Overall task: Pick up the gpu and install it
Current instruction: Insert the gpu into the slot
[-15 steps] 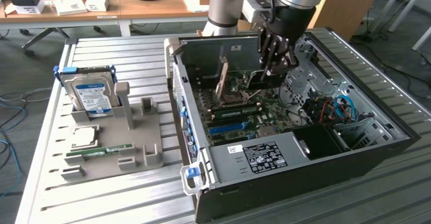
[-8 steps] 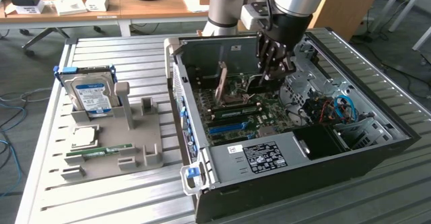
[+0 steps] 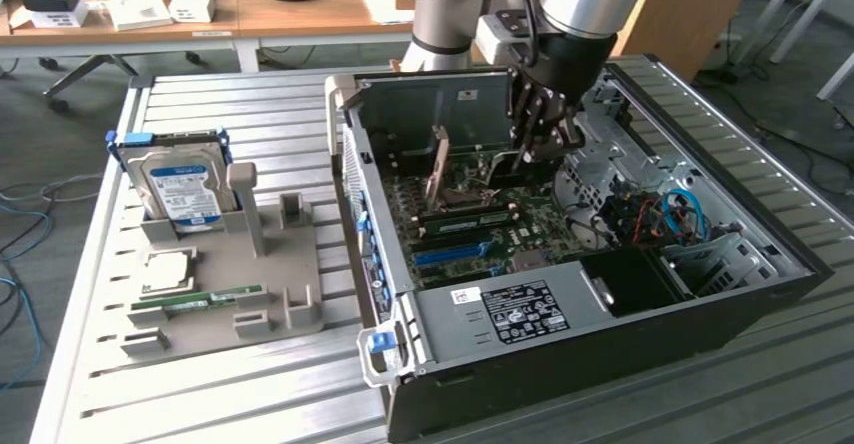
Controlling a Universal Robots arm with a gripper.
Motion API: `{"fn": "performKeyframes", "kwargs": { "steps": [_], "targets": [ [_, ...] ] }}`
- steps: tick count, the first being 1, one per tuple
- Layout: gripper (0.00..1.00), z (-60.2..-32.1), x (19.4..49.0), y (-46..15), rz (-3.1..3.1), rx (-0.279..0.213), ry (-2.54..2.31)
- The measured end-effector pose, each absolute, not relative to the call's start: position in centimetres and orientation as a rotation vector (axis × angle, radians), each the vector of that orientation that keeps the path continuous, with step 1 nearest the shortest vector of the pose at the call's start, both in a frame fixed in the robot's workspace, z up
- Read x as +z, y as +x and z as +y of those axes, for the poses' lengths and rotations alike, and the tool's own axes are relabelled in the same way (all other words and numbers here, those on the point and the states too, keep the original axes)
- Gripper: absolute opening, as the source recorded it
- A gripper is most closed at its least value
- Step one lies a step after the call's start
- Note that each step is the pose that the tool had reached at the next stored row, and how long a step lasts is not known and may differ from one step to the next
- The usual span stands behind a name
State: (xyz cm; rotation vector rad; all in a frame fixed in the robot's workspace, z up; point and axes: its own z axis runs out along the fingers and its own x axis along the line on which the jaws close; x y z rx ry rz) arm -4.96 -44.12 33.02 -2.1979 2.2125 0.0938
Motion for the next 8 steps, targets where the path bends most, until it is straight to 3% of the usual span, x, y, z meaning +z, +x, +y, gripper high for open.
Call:
{"fn": "performKeyframes", "kwargs": {
  "steps": [8],
  "targets": [
    [0.26, -45.05, 33.02, -5.01, 2.212, 0.094, -2.198]
  ]
}}
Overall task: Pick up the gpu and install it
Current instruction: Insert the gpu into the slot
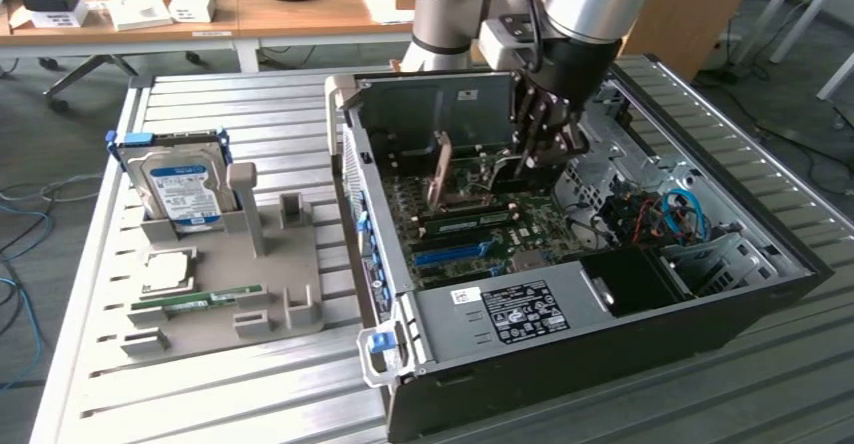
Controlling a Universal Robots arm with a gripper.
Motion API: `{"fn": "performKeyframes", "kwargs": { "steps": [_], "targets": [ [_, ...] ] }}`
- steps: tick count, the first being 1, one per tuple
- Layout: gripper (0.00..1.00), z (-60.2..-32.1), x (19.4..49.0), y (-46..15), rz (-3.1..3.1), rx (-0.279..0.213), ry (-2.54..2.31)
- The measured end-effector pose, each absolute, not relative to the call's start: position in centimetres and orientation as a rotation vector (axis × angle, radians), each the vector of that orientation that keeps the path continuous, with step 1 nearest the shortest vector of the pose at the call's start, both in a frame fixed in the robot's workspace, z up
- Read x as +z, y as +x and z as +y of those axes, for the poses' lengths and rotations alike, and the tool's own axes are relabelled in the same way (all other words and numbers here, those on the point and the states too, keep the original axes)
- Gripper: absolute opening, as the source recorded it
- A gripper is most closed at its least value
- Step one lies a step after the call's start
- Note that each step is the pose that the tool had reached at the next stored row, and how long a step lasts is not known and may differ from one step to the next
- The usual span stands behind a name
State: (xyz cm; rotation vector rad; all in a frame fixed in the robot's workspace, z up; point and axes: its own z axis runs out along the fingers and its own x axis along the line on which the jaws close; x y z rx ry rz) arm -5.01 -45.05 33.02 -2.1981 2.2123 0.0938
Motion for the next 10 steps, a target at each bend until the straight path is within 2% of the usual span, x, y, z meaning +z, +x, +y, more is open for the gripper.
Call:
{"fn": "performKeyframes", "kwargs": {
  "steps": [10],
  "targets": [
    [0.26, -46.04, 33.02, -5.14, 2.212, 0.094, -2.198]
  ]
}}
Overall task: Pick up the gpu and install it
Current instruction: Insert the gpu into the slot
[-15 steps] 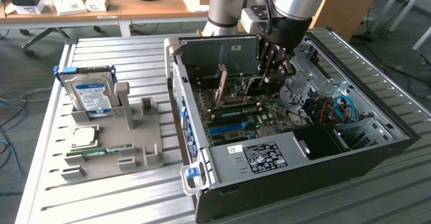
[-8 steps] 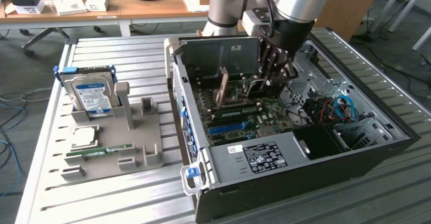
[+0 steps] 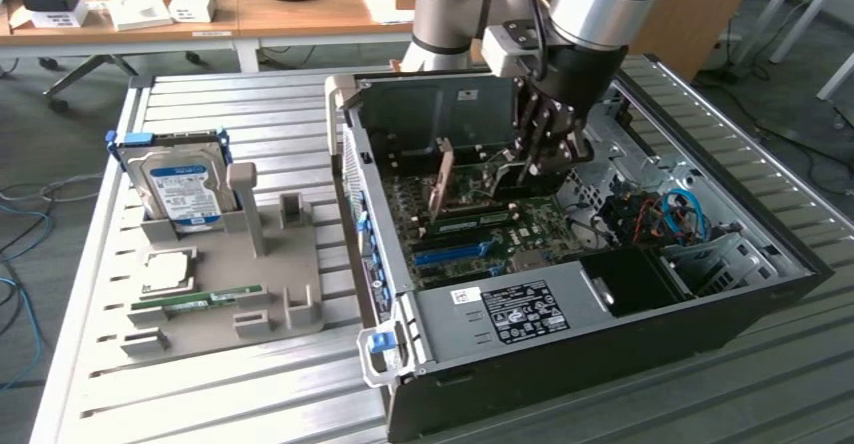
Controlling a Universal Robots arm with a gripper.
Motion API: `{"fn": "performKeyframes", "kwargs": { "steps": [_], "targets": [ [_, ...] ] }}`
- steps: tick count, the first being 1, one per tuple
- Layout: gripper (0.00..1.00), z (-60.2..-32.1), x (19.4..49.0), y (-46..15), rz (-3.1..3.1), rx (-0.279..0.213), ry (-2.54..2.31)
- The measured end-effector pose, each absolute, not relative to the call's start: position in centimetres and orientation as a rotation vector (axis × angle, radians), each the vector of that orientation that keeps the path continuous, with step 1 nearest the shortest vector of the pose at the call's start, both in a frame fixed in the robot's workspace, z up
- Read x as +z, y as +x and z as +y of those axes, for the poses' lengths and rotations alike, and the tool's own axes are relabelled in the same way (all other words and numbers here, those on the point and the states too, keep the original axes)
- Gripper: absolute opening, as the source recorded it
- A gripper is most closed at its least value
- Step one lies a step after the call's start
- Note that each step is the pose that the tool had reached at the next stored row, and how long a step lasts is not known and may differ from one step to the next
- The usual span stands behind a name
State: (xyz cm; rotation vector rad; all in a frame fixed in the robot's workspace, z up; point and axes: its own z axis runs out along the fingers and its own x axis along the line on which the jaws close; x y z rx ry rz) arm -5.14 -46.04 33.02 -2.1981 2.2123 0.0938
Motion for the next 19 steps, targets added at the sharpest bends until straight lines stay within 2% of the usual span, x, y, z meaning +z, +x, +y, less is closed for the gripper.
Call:
{"fn": "performKeyframes", "kwargs": {
  "steps": [19],
  "targets": [
    [0.26, -46.0, 30.8, -5.2, 2.212, 0.094, -2.198]
  ]
}}
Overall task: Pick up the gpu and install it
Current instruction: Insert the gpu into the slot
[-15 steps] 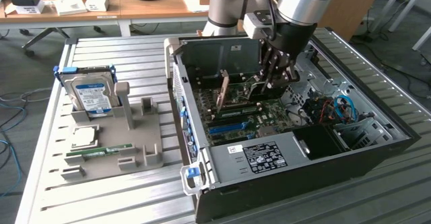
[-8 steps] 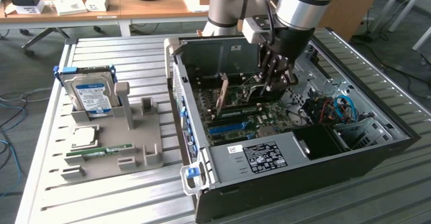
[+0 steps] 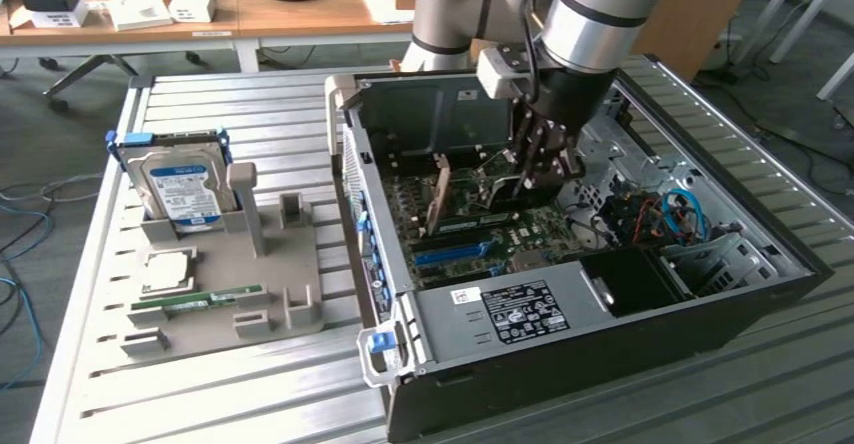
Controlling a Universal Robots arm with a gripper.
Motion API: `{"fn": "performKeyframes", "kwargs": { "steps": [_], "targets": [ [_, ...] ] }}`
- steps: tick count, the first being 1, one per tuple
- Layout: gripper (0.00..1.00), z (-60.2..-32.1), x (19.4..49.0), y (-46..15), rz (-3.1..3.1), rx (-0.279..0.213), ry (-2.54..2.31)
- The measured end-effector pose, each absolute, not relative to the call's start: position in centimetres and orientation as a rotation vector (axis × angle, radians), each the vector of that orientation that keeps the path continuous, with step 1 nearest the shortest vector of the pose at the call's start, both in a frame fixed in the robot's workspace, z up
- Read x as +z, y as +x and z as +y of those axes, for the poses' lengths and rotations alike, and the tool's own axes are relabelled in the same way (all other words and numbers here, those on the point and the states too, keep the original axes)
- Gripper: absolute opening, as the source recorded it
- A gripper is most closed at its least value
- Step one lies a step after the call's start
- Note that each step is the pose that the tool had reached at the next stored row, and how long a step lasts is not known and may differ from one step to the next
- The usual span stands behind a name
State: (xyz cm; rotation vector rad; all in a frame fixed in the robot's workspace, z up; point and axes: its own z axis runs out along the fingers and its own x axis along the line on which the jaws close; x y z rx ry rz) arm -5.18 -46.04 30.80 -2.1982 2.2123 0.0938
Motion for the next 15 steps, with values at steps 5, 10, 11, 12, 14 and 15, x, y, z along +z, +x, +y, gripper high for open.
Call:
{"fn": "performKeyframes", "kwargs": {
  "steps": [5, 10, 11, 12, 14, 15],
  "targets": [
    [0.26, -46.0, 30.1, -5.2, 2.212, 0.094, -2.198],
    [0.26, -46.0, 29.7, -5.2, 2.212, 0.094, -2.198],
    [0.26, -46.0, 29.7, -5.2, 2.213, 0.094, -2.198],
    [0.26, -46.0, 29.7, -5.2, 2.213, 0.094, -2.198],
    [0.26, -46.0, 29.6, -5.5, 2.212, 0.094, -2.198],
    [0.26, -46.0, 29.6, -5.6, 2.212, 0.094, -2.198]
  ]
}}
